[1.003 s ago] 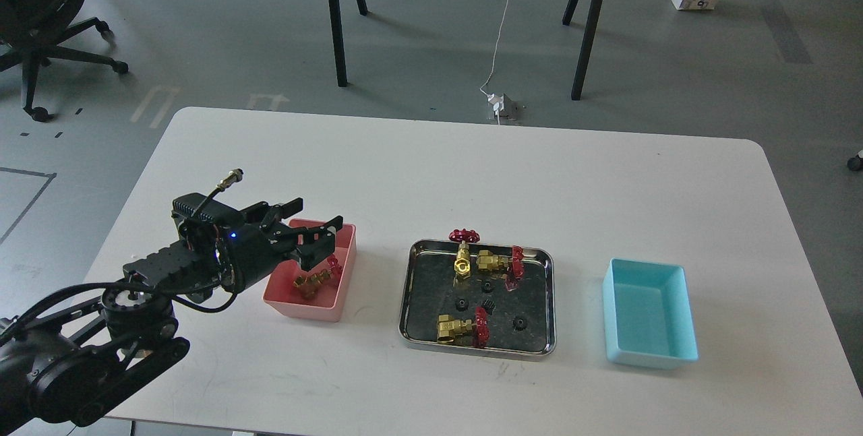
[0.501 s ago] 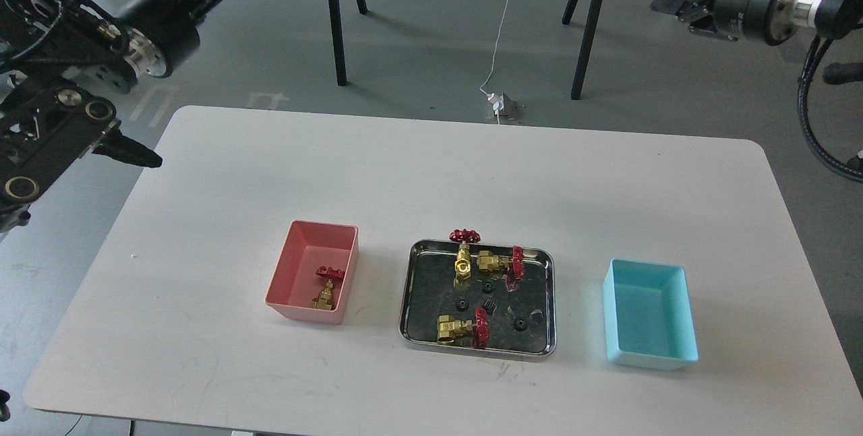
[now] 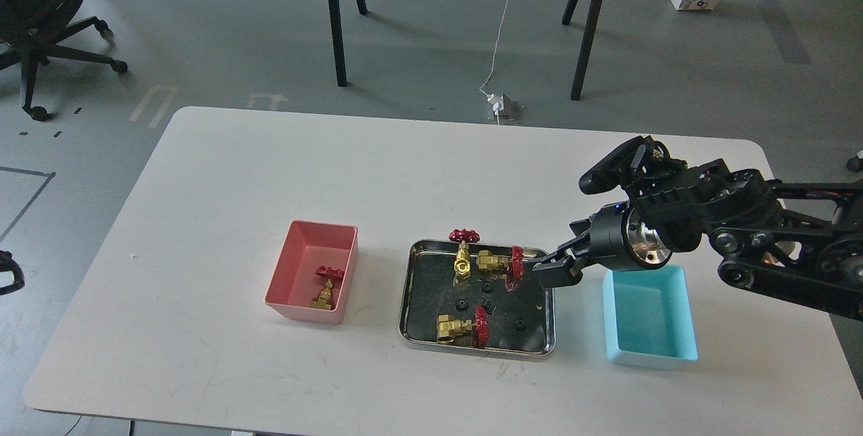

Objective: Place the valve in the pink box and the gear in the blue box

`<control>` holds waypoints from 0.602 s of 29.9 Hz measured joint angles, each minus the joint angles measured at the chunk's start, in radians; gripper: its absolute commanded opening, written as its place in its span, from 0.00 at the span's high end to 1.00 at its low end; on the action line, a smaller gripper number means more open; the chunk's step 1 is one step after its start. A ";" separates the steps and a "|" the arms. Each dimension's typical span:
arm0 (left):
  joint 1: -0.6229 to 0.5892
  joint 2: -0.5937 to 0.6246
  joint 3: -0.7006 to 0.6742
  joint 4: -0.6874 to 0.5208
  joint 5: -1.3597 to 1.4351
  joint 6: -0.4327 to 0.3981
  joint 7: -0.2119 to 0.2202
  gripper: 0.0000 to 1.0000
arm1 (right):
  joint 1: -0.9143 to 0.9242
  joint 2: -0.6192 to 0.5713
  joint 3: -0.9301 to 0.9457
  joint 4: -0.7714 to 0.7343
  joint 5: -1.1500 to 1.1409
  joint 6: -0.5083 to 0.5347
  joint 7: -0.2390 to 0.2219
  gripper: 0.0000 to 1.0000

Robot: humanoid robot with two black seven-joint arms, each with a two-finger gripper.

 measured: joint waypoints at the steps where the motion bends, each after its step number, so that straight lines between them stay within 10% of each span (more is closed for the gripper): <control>1: -0.003 -0.001 0.000 0.000 -0.004 0.006 0.000 0.01 | -0.020 0.023 -0.003 -0.013 -0.023 0.000 0.001 0.03; 18: -0.033 0.003 0.003 0.011 -0.030 0.014 0.000 0.01 | -0.168 0.298 -0.008 -0.217 -0.222 0.000 0.025 0.15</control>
